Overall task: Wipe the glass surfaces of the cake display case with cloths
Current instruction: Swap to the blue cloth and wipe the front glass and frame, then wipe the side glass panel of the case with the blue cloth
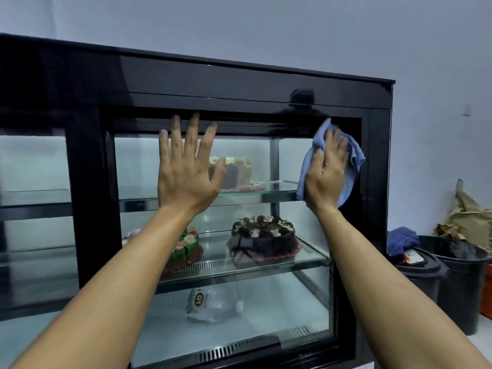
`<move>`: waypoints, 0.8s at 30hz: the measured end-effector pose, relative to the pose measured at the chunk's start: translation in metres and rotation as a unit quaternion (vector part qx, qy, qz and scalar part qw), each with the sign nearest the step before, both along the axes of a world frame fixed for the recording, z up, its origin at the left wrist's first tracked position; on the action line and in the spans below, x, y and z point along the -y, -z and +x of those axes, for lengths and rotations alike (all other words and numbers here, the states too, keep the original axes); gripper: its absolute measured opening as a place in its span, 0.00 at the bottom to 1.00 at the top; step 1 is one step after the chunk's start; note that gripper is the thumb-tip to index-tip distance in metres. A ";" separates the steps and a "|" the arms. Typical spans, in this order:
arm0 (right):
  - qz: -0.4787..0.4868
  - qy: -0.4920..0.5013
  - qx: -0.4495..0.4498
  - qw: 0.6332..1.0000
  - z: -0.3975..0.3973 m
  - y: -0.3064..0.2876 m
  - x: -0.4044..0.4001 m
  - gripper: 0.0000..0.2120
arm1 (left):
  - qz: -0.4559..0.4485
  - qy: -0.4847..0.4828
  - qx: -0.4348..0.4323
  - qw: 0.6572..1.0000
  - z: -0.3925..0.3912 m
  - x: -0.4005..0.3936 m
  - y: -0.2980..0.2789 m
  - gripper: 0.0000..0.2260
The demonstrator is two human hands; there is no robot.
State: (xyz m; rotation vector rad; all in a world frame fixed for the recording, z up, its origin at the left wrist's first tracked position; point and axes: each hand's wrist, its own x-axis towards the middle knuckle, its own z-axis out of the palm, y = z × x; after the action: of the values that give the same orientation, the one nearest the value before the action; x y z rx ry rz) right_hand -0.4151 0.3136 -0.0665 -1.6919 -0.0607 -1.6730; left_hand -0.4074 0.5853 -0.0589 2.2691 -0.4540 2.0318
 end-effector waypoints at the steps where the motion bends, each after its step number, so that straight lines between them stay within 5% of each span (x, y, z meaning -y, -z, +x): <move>1: 0.006 -0.004 0.001 1.000 -0.003 0.004 -0.003 0.24 | 0.007 0.001 -0.009 1.000 -0.002 -0.002 0.000 0.31; 4: 0.026 -0.051 0.001 0.998 -0.013 0.025 -0.007 0.24 | 0.042 0.003 -0.060 0.997 -0.010 -0.015 -0.002 0.32; 6: 0.122 -0.129 0.021 0.984 -0.025 0.032 -0.014 0.23 | 0.044 0.005 -0.084 0.995 -0.021 -0.018 -0.005 0.33; 9: 0.204 -0.184 0.113 0.955 -0.047 0.009 -0.036 0.24 | 0.058 0.055 0.038 0.996 -0.051 -0.016 -0.026 0.23; 12: 0.162 -0.218 0.193 0.943 -0.068 -0.058 -0.064 0.23 | 0.084 0.099 0.156 0.979 -0.075 -0.009 -0.079 0.15; 15: 0.013 -0.104 0.244 0.964 -0.071 -0.146 -0.071 0.19 | 0.025 0.124 0.095 0.987 -0.080 0.006 -0.156 0.15; 17: -0.117 0.012 0.146 0.982 -0.057 -0.210 -0.068 0.22 | -0.017 0.106 -0.073 0.992 -0.069 0.016 -0.207 0.19; 19: -0.246 0.125 -0.063 0.959 -0.040 -0.253 -0.065 0.25 | -0.042 0.087 -0.261 0.960 -0.044 0.023 -0.246 0.24; 22: -0.370 0.063 -0.430 0.821 -0.017 -0.277 -0.061 0.31 | 0.054 0.106 -0.480 0.869 -0.006 0.035 -0.268 0.28; 24: -0.342 -0.028 -0.563 0.752 -0.005 -0.276 -0.054 0.30 | 0.103 0.133 -0.569 0.805 0.012 0.040 -0.262 0.22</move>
State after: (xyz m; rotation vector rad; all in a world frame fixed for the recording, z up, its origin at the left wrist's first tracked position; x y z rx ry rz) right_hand -0.4202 0.3673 0.2097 -2.9519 -0.1503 -0.2983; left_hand -0.3950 0.5456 0.2030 2.7805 -0.7789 0.2685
